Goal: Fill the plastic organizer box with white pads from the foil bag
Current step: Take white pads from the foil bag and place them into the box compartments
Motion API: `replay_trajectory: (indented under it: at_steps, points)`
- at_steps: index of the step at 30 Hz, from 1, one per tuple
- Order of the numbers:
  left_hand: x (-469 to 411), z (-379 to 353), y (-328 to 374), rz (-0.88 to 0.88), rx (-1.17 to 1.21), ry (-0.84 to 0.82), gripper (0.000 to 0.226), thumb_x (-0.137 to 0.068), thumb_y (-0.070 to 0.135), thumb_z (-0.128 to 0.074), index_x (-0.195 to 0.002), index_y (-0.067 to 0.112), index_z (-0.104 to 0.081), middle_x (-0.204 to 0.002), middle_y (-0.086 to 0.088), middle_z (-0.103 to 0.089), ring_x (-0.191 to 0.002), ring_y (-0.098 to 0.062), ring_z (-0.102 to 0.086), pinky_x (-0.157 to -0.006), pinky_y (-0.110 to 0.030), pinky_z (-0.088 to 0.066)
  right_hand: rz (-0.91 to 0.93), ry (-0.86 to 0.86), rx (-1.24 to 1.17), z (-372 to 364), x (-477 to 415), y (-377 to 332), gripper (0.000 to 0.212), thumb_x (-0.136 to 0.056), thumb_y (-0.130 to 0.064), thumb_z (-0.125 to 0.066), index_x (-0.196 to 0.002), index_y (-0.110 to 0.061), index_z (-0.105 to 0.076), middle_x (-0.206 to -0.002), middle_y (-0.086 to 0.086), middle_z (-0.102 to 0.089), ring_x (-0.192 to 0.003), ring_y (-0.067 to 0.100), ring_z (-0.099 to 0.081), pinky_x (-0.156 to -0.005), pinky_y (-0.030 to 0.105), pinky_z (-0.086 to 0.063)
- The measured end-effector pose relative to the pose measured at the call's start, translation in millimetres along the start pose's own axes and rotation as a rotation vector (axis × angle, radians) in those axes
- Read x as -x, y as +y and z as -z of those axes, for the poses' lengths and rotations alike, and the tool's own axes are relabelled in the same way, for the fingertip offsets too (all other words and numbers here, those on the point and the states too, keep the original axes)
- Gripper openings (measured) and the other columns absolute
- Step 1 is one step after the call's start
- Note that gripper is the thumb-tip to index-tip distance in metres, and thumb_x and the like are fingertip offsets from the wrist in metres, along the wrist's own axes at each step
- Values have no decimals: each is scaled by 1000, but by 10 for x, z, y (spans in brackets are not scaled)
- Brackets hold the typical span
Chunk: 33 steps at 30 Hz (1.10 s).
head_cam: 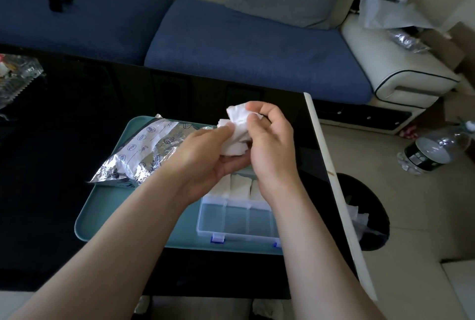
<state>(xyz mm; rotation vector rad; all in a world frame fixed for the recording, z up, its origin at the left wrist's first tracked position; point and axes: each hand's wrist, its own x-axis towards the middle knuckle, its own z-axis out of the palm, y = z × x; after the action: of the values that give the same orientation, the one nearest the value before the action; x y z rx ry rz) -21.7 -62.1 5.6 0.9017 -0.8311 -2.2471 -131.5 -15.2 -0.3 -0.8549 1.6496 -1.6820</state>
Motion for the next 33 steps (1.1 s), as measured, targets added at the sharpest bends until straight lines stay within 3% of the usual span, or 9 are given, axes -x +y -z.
replay_trajectory:
  at_steps: [5,10,13,15,19,25,29,31,33]
  points:
    - [-7,-5,6,74,127,18,33,-107,15,-58,-131,-7,-61,-120,-28,-73,-105,-36,-77,-88,-42,-64,14,-53,60,153,42,10,23,-109,-16,-50,-108,-24,-72,-112,-7,-70,-110,15,-66,-94,35,-58]
    - [-18,0,-45,66,94,69,35,-101,4,-63,-133,-8,-60,-122,-27,-72,-106,-34,-76,-89,-43,-64,36,-88,66,224,34,-8,18,-104,-22,-59,-97,-15,-74,-92,-13,-71,-87,-5,-64,-73,11,-48]
    - [-38,10,-62,51,31,77,33,-100,-1,-62,-131,-10,-59,-119,-28,-74,-100,-31,-78,-79,-37,-66,49,-111,88,237,38,12,5,-97,-15,-68,-100,-16,-73,-92,-7,-77,-90,2,-71,-76,18,-54]
    - [-51,15,-69,47,0,69,30,-100,-1,-62,-128,-10,-61,-115,-26,-75,-101,-30,-78,-80,-36,-66,61,-122,122,241,40,46,19,-96,-9,-68,-108,-22,-70,-94,1,-78,-91,13,-75,-79,25,-59]
    - [-104,65,-66,28,-15,91,30,-102,2,-62,-129,-12,-61,-117,-25,-75,-107,-31,-77,-82,-37,-65,69,-131,101,271,19,96,44,-99,-15,-71,-134,-37,-58,-119,-4,-77,-108,11,-74,-90,30,-61]
    - [-105,81,-30,-36,-39,169,24,-101,2,-63,-123,-8,-65,-115,-22,-76,-97,-28,-79,-77,-34,-66,70,-101,158,261,2,73,21,-106,-22,-60,-115,-32,-77,-111,-15,-74,-106,3,-67,-92,30,-57]
    - [-96,120,-38,-83,-124,178,25,-101,2,-65,-124,-6,-64,-118,-20,-75,-97,-28,-79,-76,-30,-65,26,-74,191,253,0,74,19,-102,-35,-65,-95,-24,-79,-93,-8,-74,-93,4,-66,-83,31,-56]
    - [-93,134,-44,-121,-150,173,25,-102,3,-64,-126,-5,-63,-119,-20,-75,-100,-27,-79,-78,-30,-64,10,-33,194,259,-10,109,11,-92,-31,-77,-102,-30,-75,-94,-10,-75,-90,1,-70,-77,26,-57]
    - [-90,134,-50,-147,-154,167,24,-104,4,-62,-126,-5,-63,-118,-19,-76,-102,-28,-78,-82,-32,-64,-49,-15,183,270,-22,156,31,-87,-30,-84,-114,-35,-70,-102,-10,-76,-93,3,-73,-77,25,-61]
